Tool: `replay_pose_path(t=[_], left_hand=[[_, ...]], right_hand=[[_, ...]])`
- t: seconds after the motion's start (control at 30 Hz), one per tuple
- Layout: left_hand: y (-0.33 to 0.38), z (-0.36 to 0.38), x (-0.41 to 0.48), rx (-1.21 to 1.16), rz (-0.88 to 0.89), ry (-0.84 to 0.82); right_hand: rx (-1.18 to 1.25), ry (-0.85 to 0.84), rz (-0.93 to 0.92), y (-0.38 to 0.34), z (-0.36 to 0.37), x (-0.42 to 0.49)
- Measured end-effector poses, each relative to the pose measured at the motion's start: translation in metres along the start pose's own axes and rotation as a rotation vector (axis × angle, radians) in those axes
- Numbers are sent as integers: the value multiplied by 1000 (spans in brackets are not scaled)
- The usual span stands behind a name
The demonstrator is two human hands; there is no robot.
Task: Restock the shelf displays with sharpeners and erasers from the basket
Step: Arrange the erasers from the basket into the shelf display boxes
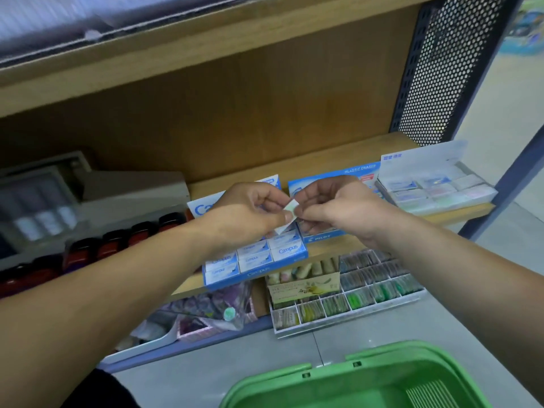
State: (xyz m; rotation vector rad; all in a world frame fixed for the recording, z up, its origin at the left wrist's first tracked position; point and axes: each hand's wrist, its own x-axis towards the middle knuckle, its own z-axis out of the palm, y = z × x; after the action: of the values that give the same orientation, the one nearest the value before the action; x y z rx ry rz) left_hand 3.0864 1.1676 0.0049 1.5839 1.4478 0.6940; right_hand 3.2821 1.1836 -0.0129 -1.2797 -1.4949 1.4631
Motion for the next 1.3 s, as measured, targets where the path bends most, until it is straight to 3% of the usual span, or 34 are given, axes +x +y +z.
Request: replay_pose_path(t=[0.17,0.23,0.33,0.53,0.6,0.8,0.97,1.17,1.3], left_hand=[[-2,-22,-1,153,-28,-49],[-6,-29,-4,180,-65,-44],[-17,-38,-6,195,-101,49],[-9,-15,0,-28,-87,118],[5,2,5,-98,-72,132],[51,61,40,-157,-89,54],[76,115,81,83,47,60],[86,160,123,207,108,136],[78,175,137,259,118,114]], right_hand=[[73,117,0,0,18,7],[-163,153,-62,4,17,12],[-507,59,-121,16,11,14],[-590,76,-137,24,-7,6],[-717,94,-148,23,-22,3],[-983,422,-237,37,-94,-22],[-1033,664,-117,77,-160,-36],[-1081,407,96,96,-192,-35],[-1152,400,151,93,-189,-28]])
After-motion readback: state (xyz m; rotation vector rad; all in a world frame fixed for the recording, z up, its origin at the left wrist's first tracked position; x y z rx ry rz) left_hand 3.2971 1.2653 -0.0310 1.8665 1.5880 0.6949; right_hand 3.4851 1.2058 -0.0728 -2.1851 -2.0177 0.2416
